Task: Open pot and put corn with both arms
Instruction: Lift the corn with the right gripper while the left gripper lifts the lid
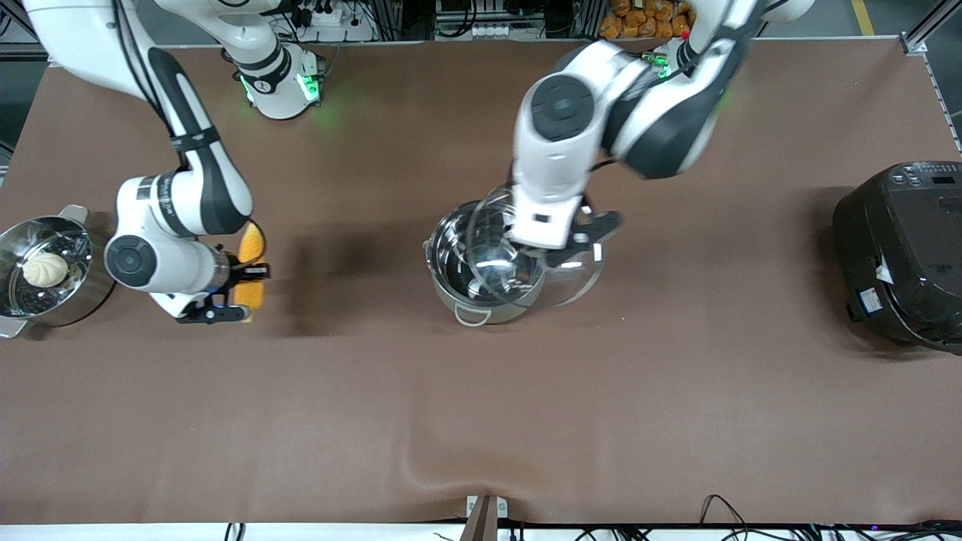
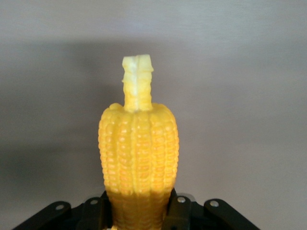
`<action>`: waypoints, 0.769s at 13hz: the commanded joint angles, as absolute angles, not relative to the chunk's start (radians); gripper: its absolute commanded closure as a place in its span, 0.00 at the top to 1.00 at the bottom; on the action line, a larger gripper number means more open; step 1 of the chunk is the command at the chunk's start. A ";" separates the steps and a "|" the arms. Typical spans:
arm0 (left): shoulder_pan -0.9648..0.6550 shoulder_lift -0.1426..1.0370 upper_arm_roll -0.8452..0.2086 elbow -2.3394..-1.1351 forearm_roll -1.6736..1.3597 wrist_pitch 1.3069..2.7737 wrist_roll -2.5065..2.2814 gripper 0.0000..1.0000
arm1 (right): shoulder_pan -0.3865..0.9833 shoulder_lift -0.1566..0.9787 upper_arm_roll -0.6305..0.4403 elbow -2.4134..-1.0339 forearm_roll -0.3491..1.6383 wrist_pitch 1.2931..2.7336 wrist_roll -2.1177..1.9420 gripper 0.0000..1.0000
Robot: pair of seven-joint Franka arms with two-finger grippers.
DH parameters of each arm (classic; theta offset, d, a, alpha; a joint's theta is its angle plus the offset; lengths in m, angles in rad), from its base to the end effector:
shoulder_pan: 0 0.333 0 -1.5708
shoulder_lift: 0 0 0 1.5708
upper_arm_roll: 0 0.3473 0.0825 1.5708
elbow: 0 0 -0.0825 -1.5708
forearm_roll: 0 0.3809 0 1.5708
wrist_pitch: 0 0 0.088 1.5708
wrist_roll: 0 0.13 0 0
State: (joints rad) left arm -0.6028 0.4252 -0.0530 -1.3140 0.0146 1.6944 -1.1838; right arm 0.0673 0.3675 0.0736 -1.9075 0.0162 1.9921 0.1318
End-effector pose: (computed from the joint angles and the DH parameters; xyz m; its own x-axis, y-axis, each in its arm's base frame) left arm 0.5519 -0.4138 0.4993 0.8623 0.5059 -0.0236 0.5049 -0.8624 -0.0381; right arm 0.5879 0.0828 0.2949 0.9597 -0.0005 -0.2811 -0.0010 -1.0000 -0.0019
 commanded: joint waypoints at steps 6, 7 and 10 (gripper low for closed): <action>-0.253 0.341 -0.060 -1.497 0.017 1.719 -0.630 0.00 | 0.450 0.412 0.072 -1.616 0.091 1.833 0.504 0.00; -0.214 0.339 -0.060 -1.550 0.017 1.771 -0.559 0.00 | 0.506 0.431 0.071 -1.583 0.087 1.833 0.532 0.00; -0.147 0.337 -0.058 -1.725 0.023 1.948 -0.454 0.00 | 0.615 0.481 0.069 -1.502 0.074 1.833 0.572 0.00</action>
